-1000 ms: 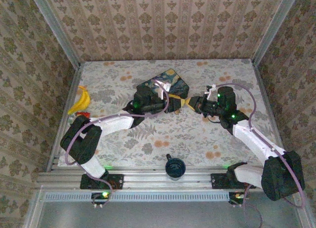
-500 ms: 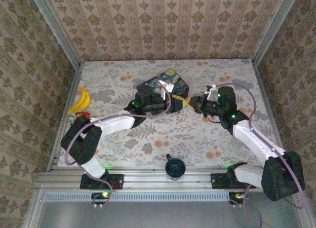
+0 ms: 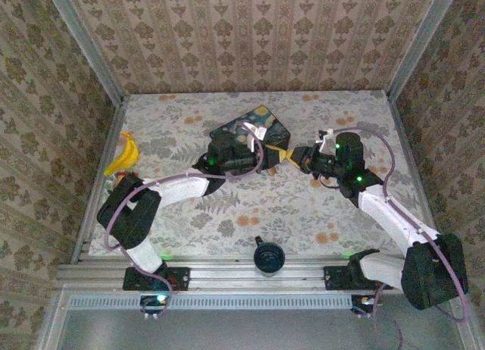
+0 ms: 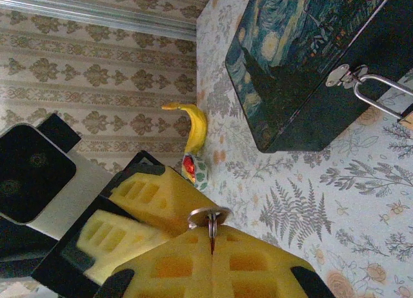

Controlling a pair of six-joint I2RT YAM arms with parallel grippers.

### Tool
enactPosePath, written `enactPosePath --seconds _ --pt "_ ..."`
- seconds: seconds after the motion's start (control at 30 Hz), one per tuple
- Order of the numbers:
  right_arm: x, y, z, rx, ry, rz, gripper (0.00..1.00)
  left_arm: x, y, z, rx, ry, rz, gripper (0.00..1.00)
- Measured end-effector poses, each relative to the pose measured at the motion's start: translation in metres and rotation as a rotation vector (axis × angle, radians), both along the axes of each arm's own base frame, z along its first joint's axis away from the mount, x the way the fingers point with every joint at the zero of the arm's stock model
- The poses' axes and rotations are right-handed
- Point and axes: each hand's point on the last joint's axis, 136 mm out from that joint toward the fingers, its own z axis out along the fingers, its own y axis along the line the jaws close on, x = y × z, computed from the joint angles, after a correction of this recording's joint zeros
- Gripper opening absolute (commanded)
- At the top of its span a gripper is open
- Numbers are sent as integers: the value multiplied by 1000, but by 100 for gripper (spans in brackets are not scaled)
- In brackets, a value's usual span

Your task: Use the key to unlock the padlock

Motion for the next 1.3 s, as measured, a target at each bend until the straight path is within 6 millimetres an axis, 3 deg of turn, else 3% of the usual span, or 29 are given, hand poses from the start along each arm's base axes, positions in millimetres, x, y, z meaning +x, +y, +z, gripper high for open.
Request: enactPosePath --seconds 0.23,0.53,0.73,0.87,1.03,1.17,1.3 --pt "0 0 0 5 5 -3 4 4 1 -1 2 5 15 0" --pt "-8 -2 -1 -50 -26 24 37 -2 5 -7 71 -5 -24 0" --pt "-23 -6 15 -115 -142 63 49 -9 23 23 84 -80 -80 0" --pt "-37 -5 35 -157 -267 121 51 -13 32 37 108 -122 -133 0" --pt "-56 -1 52 -183 -402 203 47 -30 35 37 161 -134 -235 0" --pt "-65 3 56 -189 -464 263 40 -47 38 31 199 -126 -315 0" --pt "-70 9 55 -184 -487 319 39 -64 41 32 231 -143 -382 0"
